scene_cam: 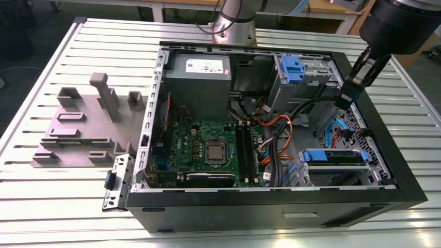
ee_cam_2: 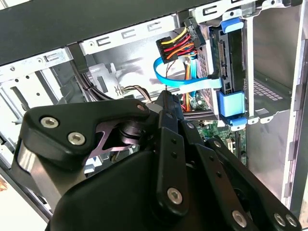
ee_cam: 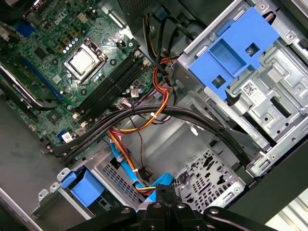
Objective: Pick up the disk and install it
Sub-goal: 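Insert the first disk wire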
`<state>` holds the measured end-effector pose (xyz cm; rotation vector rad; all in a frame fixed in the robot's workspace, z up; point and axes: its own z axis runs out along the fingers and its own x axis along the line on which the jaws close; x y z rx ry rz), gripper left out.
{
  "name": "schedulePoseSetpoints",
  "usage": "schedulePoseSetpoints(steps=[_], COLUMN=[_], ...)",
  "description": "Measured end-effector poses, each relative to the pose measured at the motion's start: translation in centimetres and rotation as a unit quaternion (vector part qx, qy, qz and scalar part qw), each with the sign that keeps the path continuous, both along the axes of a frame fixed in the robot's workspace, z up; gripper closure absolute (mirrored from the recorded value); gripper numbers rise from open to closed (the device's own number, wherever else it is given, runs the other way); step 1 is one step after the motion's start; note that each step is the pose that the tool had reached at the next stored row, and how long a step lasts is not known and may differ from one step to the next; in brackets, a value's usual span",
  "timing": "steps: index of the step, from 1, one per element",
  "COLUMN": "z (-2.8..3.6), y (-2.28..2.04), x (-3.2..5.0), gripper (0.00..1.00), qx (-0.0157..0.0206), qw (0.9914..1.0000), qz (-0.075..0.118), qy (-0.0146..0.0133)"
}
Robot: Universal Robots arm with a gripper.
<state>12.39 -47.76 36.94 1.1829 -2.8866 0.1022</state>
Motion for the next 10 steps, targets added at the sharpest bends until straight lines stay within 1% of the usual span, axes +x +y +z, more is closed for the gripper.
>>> schedulePoseSetpoints(steps=[6,8,10], z=[0.00,0.00,0.00], y=[0.00,-0.01,0.00], x=[0.02,0.14,0.45], gripper=[0.89,0.89,0.89], qx=[0.0000,-0.0001,-0.0010], qw=[1.00000,1.00000,1.00000], qz=[0.000,0.000,0.000], qy=[0.0000,0.0000,0.0000])
